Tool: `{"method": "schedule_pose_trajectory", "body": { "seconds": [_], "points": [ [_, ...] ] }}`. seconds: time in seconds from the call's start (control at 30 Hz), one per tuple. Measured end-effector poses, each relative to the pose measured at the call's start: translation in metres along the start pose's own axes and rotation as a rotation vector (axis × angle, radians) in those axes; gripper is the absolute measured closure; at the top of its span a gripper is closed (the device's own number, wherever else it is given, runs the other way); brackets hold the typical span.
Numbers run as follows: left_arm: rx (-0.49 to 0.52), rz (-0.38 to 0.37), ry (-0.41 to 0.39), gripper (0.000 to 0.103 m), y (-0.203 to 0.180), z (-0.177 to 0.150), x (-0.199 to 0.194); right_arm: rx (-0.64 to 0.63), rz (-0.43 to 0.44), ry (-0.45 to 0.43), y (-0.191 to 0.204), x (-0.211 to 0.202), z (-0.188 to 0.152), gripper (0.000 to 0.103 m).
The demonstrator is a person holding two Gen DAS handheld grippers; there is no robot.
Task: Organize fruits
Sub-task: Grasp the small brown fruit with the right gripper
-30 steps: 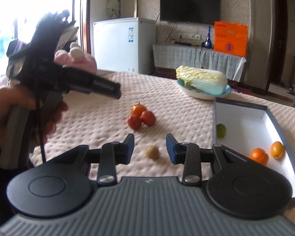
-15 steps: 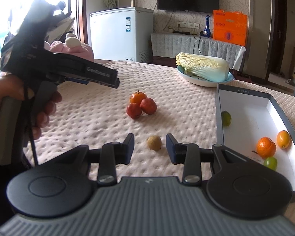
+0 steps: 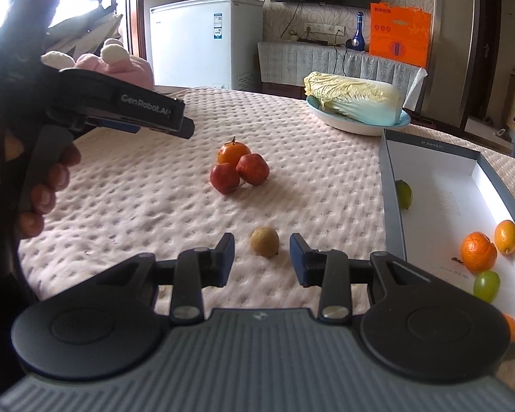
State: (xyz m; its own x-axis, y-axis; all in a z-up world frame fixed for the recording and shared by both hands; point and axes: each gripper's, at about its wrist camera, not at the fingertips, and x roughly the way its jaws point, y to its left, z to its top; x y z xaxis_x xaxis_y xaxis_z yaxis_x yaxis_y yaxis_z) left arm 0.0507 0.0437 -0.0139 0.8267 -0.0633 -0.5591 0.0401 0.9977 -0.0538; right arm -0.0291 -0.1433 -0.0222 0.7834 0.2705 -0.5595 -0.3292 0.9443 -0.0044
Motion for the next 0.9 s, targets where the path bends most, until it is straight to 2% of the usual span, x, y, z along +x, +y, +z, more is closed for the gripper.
{"method": "schedule_pose_trajectory", "body": {
  "seconds": [0.57,0.7,0.73,0.9],
  "points": [
    [0.099,-0.113,0.044,0.03,-0.029,-0.012,0.021,-0.013,-0.034,0.052,0.007,0.033,0.004,0.065],
    [0.109,-0.118,0.061,0.031,-0.036,-0.013,0.029,-0.027,-0.029,0.066,0.008,0.036,0.003,0.067],
    [0.107,-0.118,0.06,0.031,-0.037,-0.013,0.031,-0.027,-0.022,0.067,0.007,0.035,0.003,0.072],
    [0.094,-0.119,0.082,0.032,-0.04,-0.014,0.04,-0.038,-0.022,0.073,0.005,0.031,0.002,0.076]
  ]
}}
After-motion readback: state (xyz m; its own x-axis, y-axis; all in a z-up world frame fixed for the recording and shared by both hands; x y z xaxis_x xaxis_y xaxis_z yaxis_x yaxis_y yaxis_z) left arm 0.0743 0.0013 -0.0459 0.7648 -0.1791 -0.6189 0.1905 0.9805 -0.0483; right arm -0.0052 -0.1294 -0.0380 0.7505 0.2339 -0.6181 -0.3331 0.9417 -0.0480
